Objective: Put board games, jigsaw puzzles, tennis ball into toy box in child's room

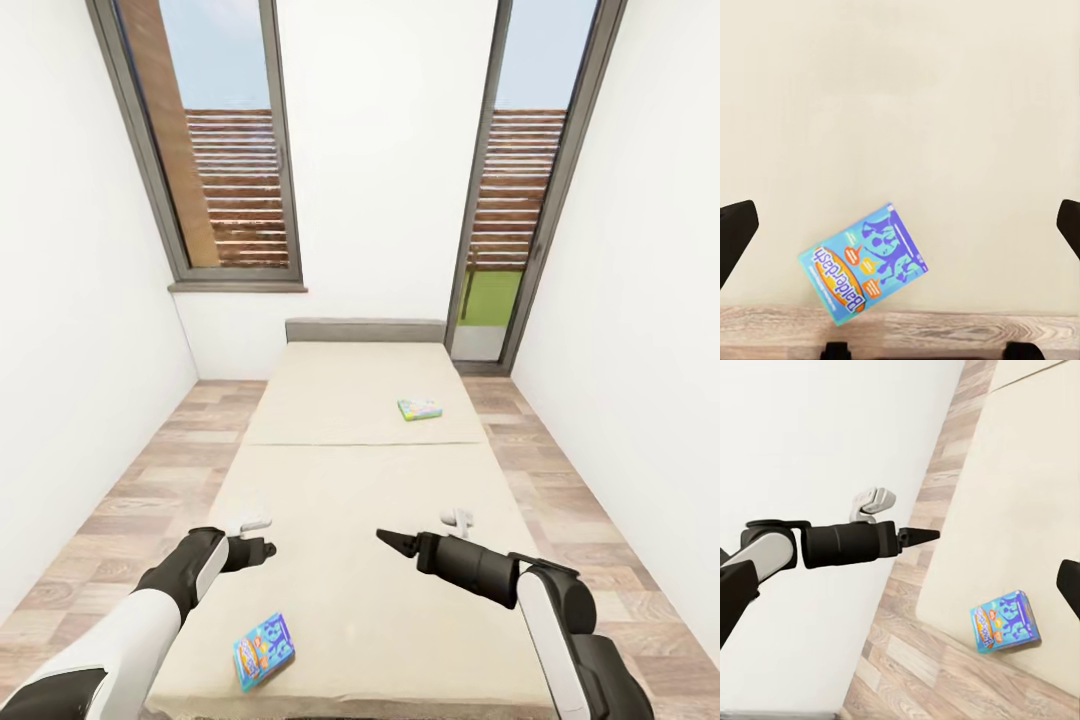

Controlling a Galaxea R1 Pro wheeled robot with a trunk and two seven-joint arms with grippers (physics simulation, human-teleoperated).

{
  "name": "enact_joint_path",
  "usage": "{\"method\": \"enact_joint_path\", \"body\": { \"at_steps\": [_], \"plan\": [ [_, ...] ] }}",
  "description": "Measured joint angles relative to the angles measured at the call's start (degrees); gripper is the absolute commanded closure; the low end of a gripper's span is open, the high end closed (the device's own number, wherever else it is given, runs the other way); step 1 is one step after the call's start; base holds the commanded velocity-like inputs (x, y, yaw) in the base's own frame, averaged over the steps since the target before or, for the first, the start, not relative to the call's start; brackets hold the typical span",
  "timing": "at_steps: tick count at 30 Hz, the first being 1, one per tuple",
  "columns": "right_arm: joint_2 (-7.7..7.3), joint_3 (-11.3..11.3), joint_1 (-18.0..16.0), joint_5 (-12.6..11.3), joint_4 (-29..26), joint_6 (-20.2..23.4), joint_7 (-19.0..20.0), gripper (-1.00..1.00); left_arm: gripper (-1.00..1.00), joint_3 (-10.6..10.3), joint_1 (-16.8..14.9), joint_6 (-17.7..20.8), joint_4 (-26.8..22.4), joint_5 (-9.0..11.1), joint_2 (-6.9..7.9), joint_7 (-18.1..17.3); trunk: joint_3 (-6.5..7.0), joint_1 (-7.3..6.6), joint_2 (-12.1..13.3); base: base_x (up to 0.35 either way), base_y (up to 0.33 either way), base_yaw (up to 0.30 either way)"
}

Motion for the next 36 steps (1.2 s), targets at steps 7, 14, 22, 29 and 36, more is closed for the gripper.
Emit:
{"method": "enact_joint_path", "body": {
  "at_steps": [7, 14, 22, 29, 36],
  "plan": [
    [-0.37, -0.2, 0.0, 0.1, 0.0, -0.2, 1.5, -1.00, -1.00, 0.0, 0.0, 0.1, -0.7, 0.1, -0.06, -0.1, -0.66, 0.00, 0.0, 0.000, 0.000, 0.000],
    [-0.45, -0.3, 0.0, 0.2, 0.0, -0.2, 1.8, -1.00, -1.00, 0.0, 0.0, 0.2, -1.1, 0.1, -0.08, -0.1, -1.32, 0.00, 0.0, 0.000, 0.000, 0.000],
    [-0.47, -0.3, 0.0, 0.2, 0.0, -0.2, 1.9, -1.00, -1.00, 0.0, 0.0, 0.0, -1.2, 0.1, -0.09, 0.0, -2.07, 0.00, 0.0, 0.000, 0.000, 0.000],
    [-0.44, -0.3, 0.0, 0.2, 0.1, -0.3, 1.9, -1.00, -1.00, 0.1, 0.0, -0.1, -1.9, 0.2, -0.09, 0.0, -2.73, 0.00, 0.0, 0.000, 0.000, 0.000],
    [-0.46, -0.3, 0.0, 0.2, 0.2, -0.3, 1.9, -1.00, -1.00, 0.0, 0.0, 0.0, -2.5, 0.2, -0.10, 0.0, -3.39, 0.00, 0.0, 0.000, 0.000, 0.000]
  ]
}}
